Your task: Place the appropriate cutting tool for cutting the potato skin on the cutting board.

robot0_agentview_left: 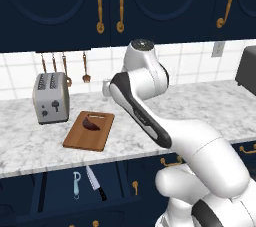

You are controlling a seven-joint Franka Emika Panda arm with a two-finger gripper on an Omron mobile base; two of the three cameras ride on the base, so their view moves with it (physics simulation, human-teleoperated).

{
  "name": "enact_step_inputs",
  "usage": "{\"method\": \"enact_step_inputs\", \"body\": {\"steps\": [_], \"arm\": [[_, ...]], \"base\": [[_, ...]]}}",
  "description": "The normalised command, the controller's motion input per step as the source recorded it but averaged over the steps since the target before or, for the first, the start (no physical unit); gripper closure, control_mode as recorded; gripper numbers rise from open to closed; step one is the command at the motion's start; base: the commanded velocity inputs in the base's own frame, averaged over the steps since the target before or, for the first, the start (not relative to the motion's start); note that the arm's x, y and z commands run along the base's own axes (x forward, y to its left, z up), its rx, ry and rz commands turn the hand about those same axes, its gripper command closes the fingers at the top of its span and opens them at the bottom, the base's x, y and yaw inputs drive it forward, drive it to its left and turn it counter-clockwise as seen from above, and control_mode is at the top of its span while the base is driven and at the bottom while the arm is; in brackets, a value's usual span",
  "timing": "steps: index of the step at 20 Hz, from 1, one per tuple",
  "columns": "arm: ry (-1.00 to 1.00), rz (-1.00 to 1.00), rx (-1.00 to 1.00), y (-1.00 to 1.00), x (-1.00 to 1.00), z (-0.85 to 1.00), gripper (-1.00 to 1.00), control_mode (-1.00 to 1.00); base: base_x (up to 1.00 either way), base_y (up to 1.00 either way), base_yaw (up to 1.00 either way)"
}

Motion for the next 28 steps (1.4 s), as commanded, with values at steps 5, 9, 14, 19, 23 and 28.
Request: {"method": "enact_step_inputs", "body": {"steps": [5, 9, 14, 19, 23, 28], "arm": [[0.0, 0.0, 0.08, 0.86, -0.15, -0.32, -1.0, -1.0], [0.0, 0.0, 0.15, 0.68, -0.33, -0.48, -1.0, -1.0], [0.0, 0.0, 0.09, 0.18, -0.07, -0.17, -1.0, -1.0], [0.07, 0.04, 0.05, 0.26, 0.02, -0.33, -1.0, -1.0], [0.0, 0.0, 0.0, 0.43, -0.03, -0.77, -1.0, -1.0], [-0.01, 0.0, -0.02, 0.16, -0.09, -0.47, -1.0, -1.0]], "base": [[0.0, 0.0, 0.0], [0.0, 0.0, 0.0], [0.0, 0.0, 0.0], [0.0, 0.0, 0.0], [0.0, 0.0, 0.0], [0.0, 0.0, 0.0]]}}
